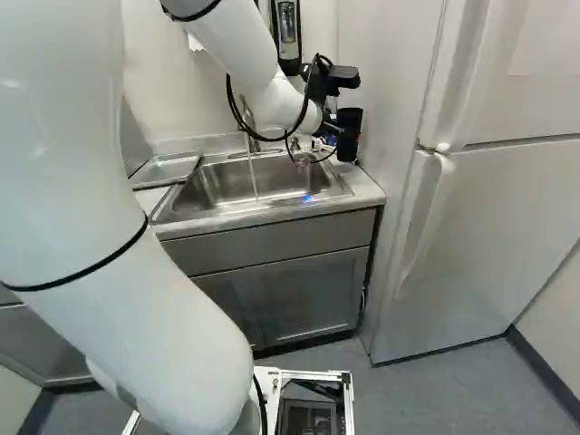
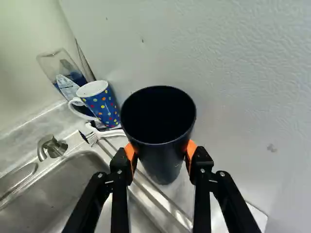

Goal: Rinse the cup and place it in the tray

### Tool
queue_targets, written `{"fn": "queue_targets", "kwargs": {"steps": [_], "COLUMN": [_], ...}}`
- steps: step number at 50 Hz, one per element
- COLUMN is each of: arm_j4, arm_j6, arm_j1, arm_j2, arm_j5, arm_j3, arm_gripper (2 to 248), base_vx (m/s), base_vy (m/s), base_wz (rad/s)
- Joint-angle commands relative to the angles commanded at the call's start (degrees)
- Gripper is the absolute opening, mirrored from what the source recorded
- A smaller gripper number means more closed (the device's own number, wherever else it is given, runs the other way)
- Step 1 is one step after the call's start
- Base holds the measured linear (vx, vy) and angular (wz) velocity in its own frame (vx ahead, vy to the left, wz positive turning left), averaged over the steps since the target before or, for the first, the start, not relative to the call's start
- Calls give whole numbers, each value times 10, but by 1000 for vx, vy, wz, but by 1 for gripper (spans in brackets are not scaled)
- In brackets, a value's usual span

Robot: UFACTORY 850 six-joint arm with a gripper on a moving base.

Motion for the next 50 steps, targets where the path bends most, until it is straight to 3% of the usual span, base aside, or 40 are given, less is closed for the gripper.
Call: {"fn": "queue_targets", "kwargs": {"steps": [25,50], "arm_j4": [0,0], "arm_j6": [0,0], "arm_j1": [42,87], "arm_j2": [39,38], "arm_j5": [0,0], "arm_j3": [11,34], "arm_gripper": [119,119], "base_vx": [0,0], "base_vy": [0,0], "base_wz": [0,0]}}
